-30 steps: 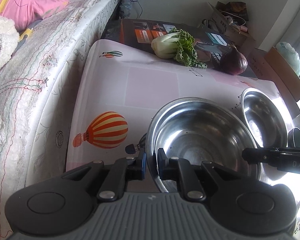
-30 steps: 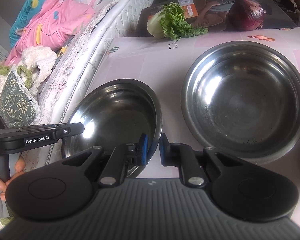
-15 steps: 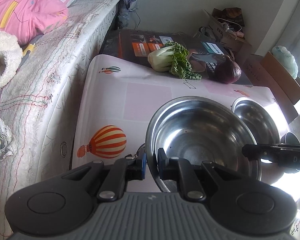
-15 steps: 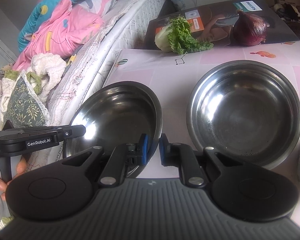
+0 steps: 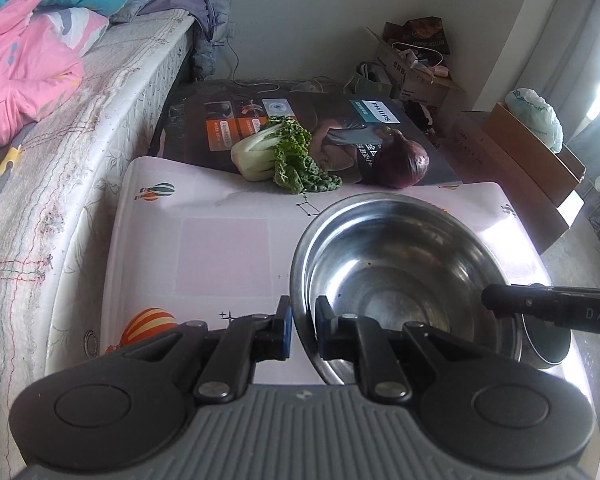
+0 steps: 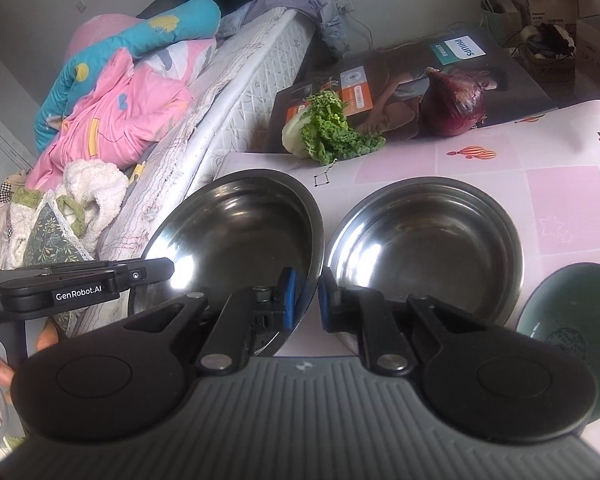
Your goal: Organize plates and bowls
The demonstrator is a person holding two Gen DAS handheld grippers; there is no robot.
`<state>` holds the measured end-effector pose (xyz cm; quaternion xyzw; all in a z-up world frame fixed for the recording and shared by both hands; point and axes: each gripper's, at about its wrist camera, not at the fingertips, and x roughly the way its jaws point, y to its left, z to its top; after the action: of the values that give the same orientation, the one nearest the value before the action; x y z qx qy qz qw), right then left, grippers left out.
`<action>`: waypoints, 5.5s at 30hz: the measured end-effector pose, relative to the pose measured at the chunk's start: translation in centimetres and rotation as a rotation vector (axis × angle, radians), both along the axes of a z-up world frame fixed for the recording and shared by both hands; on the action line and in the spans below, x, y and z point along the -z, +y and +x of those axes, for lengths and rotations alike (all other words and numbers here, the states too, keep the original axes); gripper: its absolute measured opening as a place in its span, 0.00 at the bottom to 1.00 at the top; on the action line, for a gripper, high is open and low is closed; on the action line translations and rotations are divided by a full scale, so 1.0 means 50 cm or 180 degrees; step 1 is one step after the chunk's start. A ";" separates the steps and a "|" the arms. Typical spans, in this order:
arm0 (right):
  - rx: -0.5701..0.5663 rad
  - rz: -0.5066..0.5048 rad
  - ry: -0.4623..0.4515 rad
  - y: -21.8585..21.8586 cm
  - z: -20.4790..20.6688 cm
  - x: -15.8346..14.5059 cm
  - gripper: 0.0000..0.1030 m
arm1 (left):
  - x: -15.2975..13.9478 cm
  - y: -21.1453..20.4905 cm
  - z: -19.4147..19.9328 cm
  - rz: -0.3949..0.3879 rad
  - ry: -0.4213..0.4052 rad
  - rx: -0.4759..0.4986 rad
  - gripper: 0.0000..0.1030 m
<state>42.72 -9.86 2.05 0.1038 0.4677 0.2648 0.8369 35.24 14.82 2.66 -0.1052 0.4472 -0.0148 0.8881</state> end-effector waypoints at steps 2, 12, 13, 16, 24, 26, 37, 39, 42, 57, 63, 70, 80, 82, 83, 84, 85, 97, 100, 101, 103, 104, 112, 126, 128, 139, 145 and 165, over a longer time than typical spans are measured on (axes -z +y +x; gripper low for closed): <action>0.0073 -0.0043 -0.0013 -0.027 0.010 0.002 0.11 | 0.004 -0.029 0.024 0.0012 0.0025 0.0077 0.12; 0.0384 -0.0312 0.0050 -0.144 0.063 0.050 0.11 | 0.059 -0.150 0.121 -0.0044 0.0235 0.0282 0.13; 0.0399 -0.0328 0.0062 -0.150 0.067 0.056 0.12 | 0.064 -0.158 0.127 -0.0034 0.0258 0.0294 0.13; 0.0421 -0.0362 0.0101 -0.162 0.079 0.076 0.13 | 0.079 -0.176 0.139 0.0014 0.0320 0.0312 0.13; 0.0458 -0.0401 0.0118 -0.166 0.100 0.106 0.15 | 0.101 -0.191 0.145 0.0143 0.0384 0.0286 0.21; 0.0478 -0.0395 0.0106 -0.169 0.101 0.107 0.16 | 0.099 -0.192 0.143 0.0144 0.0356 0.0279 0.22; 0.0537 0.0049 -0.0004 -0.240 0.055 0.057 0.19 | 0.042 -0.205 0.094 0.0074 0.0094 0.0341 0.29; 0.0517 0.0149 -0.0002 -0.263 0.039 0.041 0.19 | 0.030 -0.213 0.083 0.0057 0.0061 0.0385 0.29; 0.0494 0.0273 0.0012 -0.297 0.012 0.021 0.22 | 0.014 -0.233 0.062 -0.0004 0.0044 0.0482 0.29; 0.0669 0.0452 0.0264 -0.476 -0.064 0.055 0.28 | 0.035 -0.422 0.051 -0.0242 0.0390 0.1004 0.39; 0.0648 0.0480 0.0474 -0.488 -0.036 0.090 0.29 | 0.067 -0.460 0.078 -0.0278 0.0580 0.0911 0.28; 0.0707 0.0464 0.0637 -0.489 0.017 0.130 0.30 | 0.094 -0.479 0.106 -0.0251 0.0739 0.0746 0.20; 0.0646 0.0523 0.0768 -0.467 0.052 0.176 0.27 | 0.116 -0.465 0.121 -0.0355 0.0822 0.0562 0.11; 0.0645 0.0560 0.0778 -0.471 0.052 0.180 0.25 | 0.116 -0.467 0.118 -0.0341 0.0796 0.0566 0.11; 0.0641 0.0586 0.0789 -0.475 0.050 0.182 0.24 | 0.116 -0.467 0.117 -0.0351 0.0792 0.0562 0.11; 0.0637 0.0598 0.0798 -0.477 0.048 0.183 0.23 | 0.116 -0.466 0.115 -0.0381 0.0797 0.0548 0.11; 0.0630 0.0602 0.0801 -0.480 0.045 0.183 0.23 | 0.117 -0.464 0.115 -0.0423 0.0816 0.0536 0.11; 0.0481 0.0603 0.0883 -0.502 0.010 0.189 0.23 | 0.116 -0.478 0.095 -0.0395 0.0963 0.0736 0.11; 0.0508 0.0559 0.0928 -0.502 0.009 0.203 0.24 | 0.121 -0.488 0.103 -0.0329 0.1012 0.0718 0.11; 0.0513 0.0581 0.0959 -0.503 0.009 0.210 0.24 | 0.124 -0.492 0.105 -0.0292 0.1017 0.0723 0.11; 0.0511 0.0630 0.0988 -0.502 0.007 0.220 0.24 | 0.131 -0.500 0.108 -0.0243 0.1043 0.0736 0.11; 0.0510 0.0639 0.0985 -0.501 0.007 0.221 0.24 | 0.134 -0.501 0.110 -0.0231 0.1056 0.0738 0.11; 0.0502 0.0680 0.0964 -0.499 0.002 0.232 0.24 | 0.148 -0.502 0.118 -0.0260 0.1115 0.0702 0.11; 0.0533 0.0718 0.0954 -0.502 0.000 0.232 0.24 | 0.146 -0.502 0.115 -0.0249 0.1088 0.0705 0.11; 0.0535 0.0723 0.0955 -0.502 0.001 0.230 0.24 | 0.146 -0.501 0.114 -0.0244 0.1084 0.0702 0.11; 0.0523 0.0666 0.0910 -0.498 0.005 0.219 0.24 | 0.135 -0.496 0.108 -0.0286 0.1040 0.0716 0.11; 0.0537 0.0526 0.0841 -0.496 0.001 0.221 0.22 | 0.143 -0.510 0.110 -0.0222 0.1045 0.0798 0.12; 0.0483 0.0619 0.0901 -0.492 -0.011 0.241 0.27 | 0.164 -0.541 0.120 0.0020 0.1060 0.1161 0.14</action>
<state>42.18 -34.45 -10.00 0.2553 0.5439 0.2275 0.7663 41.26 -12.21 -5.54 -0.0209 0.5990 -0.1559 0.7851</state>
